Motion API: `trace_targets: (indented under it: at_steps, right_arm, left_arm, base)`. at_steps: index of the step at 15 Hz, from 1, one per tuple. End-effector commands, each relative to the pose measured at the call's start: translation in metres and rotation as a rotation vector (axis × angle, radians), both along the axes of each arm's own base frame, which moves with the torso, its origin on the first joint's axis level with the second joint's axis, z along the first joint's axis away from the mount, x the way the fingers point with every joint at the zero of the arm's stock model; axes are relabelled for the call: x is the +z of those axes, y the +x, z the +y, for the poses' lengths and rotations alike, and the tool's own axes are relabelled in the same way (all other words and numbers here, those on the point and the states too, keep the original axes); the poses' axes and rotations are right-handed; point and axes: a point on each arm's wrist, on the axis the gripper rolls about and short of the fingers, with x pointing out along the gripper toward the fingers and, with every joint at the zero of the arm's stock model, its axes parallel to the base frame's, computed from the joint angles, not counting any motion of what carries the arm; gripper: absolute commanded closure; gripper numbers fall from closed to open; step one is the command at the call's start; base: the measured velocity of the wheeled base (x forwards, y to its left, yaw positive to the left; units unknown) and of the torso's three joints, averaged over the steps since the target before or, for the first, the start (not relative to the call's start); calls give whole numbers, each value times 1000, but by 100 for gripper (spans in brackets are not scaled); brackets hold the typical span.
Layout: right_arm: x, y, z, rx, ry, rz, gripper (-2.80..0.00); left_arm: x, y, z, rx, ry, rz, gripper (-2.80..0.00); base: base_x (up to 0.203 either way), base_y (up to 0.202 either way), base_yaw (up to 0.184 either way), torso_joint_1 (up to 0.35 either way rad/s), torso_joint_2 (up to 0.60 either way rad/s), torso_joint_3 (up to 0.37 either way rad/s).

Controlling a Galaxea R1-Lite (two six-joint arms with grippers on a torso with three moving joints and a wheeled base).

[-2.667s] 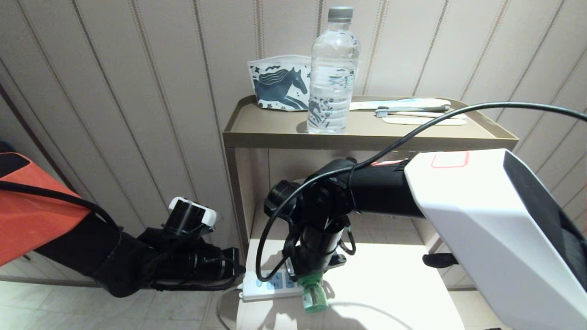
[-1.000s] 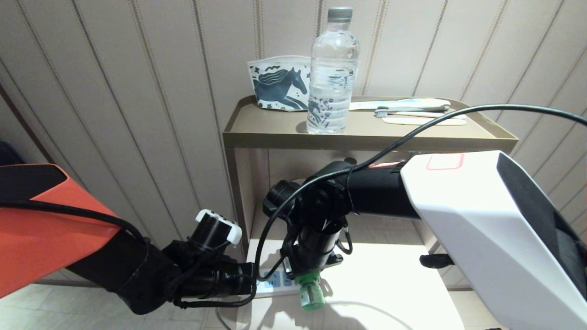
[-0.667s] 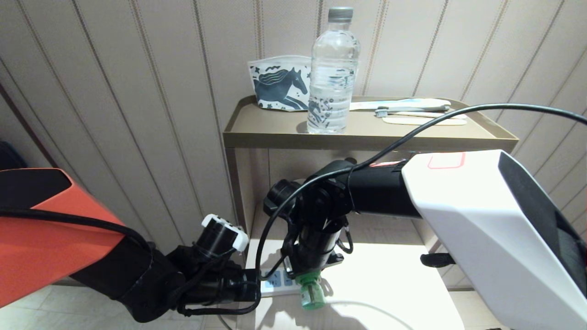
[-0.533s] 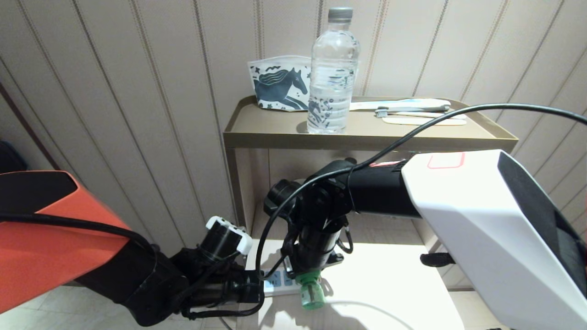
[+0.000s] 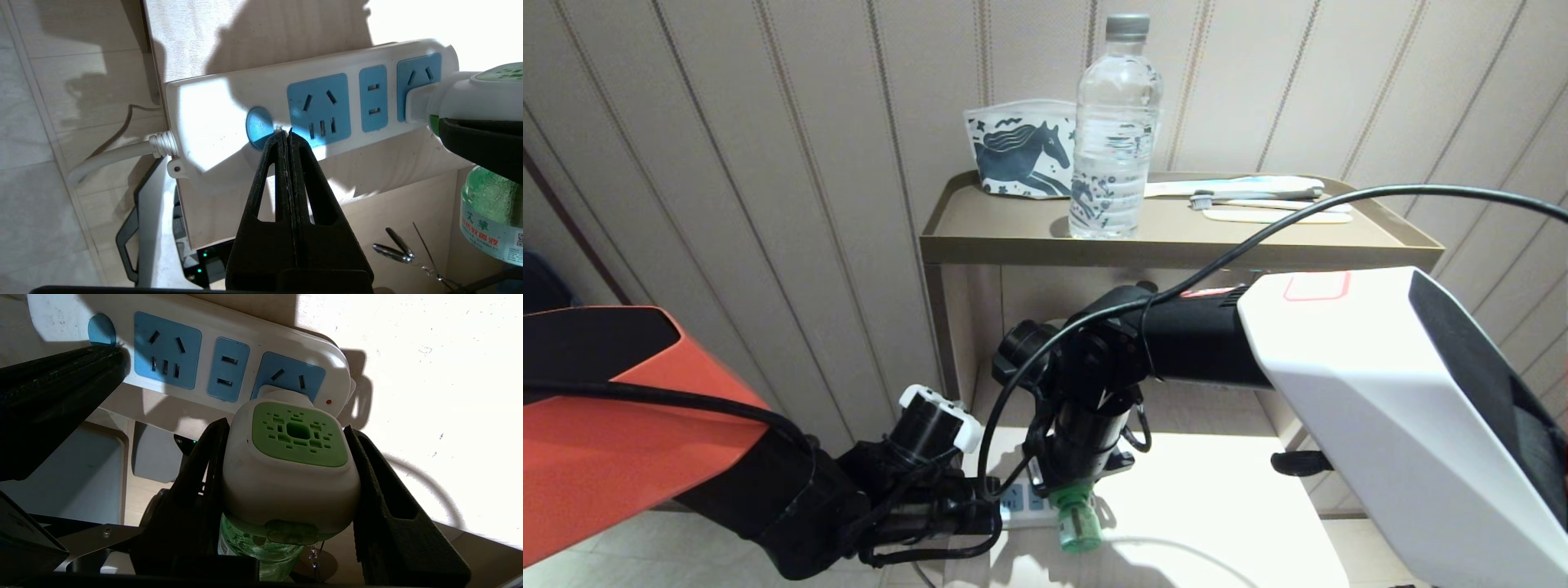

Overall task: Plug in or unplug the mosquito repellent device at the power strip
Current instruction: Hold the socket with your left hand and unplug it with your right hand

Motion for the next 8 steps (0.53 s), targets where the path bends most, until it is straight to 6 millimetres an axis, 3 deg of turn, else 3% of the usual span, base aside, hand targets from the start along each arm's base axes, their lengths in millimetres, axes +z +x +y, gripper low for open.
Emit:
trace_targets:
  at_steps: [1, 8]
  right_arm:
    - [-1, -1, 0, -1, -4, 7, 0]
    - [6, -2, -1, -1, 7, -8, 0]
  left_arm:
    - [0, 5, 1, 15, -5, -3, 0]
    - [-6, 8, 3, 25, 6, 7, 0]
  base:
    - [0, 0, 0, 0, 0, 0]
    - [0, 0, 0, 0, 0, 0]
